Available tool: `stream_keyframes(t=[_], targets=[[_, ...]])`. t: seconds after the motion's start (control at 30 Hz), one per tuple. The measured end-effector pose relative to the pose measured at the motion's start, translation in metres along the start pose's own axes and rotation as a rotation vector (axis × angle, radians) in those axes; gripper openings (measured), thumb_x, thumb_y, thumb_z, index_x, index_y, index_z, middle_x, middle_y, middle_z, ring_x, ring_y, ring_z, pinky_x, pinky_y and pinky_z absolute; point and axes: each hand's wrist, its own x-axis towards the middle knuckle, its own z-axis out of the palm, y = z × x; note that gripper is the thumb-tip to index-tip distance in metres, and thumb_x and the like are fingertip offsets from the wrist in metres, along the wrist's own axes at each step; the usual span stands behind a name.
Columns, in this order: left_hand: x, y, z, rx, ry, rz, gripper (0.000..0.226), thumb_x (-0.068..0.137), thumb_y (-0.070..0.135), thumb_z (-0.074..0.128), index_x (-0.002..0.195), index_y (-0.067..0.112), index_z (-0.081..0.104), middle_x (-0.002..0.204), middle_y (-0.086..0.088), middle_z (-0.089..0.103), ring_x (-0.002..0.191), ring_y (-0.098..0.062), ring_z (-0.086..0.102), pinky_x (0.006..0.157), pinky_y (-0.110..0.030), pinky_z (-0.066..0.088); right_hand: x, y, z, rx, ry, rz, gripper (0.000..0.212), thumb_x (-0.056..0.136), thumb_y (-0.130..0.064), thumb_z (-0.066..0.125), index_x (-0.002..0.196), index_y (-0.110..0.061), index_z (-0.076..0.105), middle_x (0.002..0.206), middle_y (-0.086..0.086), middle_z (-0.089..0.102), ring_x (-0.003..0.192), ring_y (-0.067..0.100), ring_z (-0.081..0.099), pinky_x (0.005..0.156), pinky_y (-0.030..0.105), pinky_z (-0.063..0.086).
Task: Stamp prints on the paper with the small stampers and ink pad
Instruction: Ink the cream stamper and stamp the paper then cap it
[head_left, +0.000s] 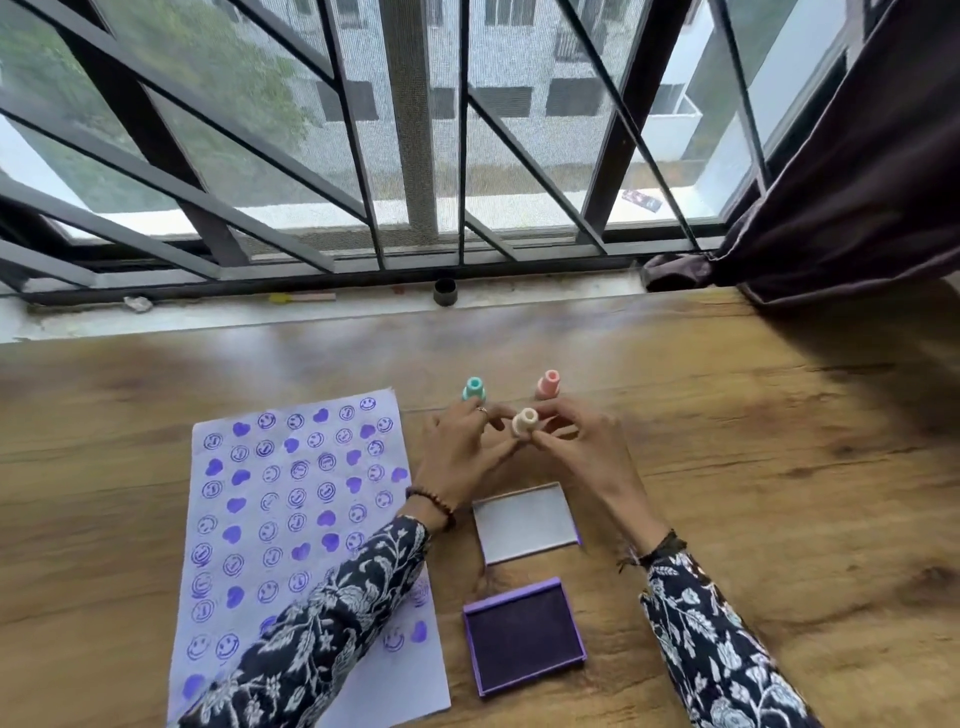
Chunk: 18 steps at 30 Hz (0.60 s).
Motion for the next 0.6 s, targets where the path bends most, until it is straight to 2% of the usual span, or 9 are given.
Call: stream_keyframes(t=[0.07,0.13,0.2,0.33,0.43,0.6], targets=[[-0.009,0.004,-0.009,-0.115,0.007,0.038,0.021,0.071,0.027,0.075,0.09,0.02,0.068,0.084,-0.001,0.066,0.079,-0.013,0.054,0.076,-0.044,0.047,-0.012,-0.011,-0.007,0.16,0.015,0.024,0.016,0.071,-0.025,0.077,0.085,-0.024,0.069,0.081,-0.003,0.072,0.07,0.002,0.066,0.063,0.008,0.05],[-0.023,0.01,-0.02,-0.27,-0.021,0.042,0.021,0.07,0.021,0.076,0.089,0.019,0.066,0.085,0.011,0.065,0.083,-0.002,0.057,0.08,-0.023,0.045,-0.028,-0.023,-0.013,0.322,0.003,0.065,0.016,0.068,-0.025,0.078,0.082,-0.025,0.069,0.079,-0.007,0.074,0.074,0.004,0.069,0.065,0.012,0.051],[-0.043,0.02,-0.029,-0.438,-0.05,-0.031,0.02,0.072,0.018,0.074,0.089,0.024,0.065,0.089,0.019,0.066,0.087,0.009,0.058,0.079,-0.004,0.039,-0.047,-0.035,-0.016,0.454,-0.026,0.079,0.017,0.067,-0.024,0.079,0.08,-0.025,0.068,0.078,-0.012,0.074,0.074,0.002,0.068,0.067,0.012,0.05],[-0.086,0.042,-0.037,-0.888,-0.062,-0.168,0.027,0.073,-0.003,0.066,0.089,0.019,0.066,0.083,0.014,0.075,0.086,-0.003,0.066,0.075,-0.011,0.05,-0.084,-0.056,-0.019,0.598,-0.048,0.112,0.026,0.061,-0.033,0.076,0.084,-0.025,0.068,0.081,-0.009,0.075,0.079,0.007,0.068,0.071,0.02,0.054],[-0.114,0.051,-0.038,-0.96,-0.017,-0.193,0.027,0.072,-0.003,0.067,0.091,0.016,0.07,0.084,0.013,0.076,0.086,-0.006,0.068,0.073,-0.012,0.051,-0.111,-0.067,-0.021,0.615,-0.055,0.119,0.027,0.061,-0.033,0.075,0.086,-0.025,0.071,0.085,-0.005,0.076,0.084,0.013,0.07,0.076,0.026,0.056],[-0.148,0.055,-0.033,-0.923,0.003,-0.24,0.034,0.069,-0.006,0.069,0.092,0.018,0.07,0.08,0.012,0.076,0.083,-0.008,0.069,0.072,-0.015,0.054,-0.146,-0.072,-0.017,0.658,0.013,0.149,0.033,0.061,-0.035,0.074,0.085,-0.012,0.072,0.081,0.002,0.076,0.078,0.012,0.07,0.07,0.02,0.055]])
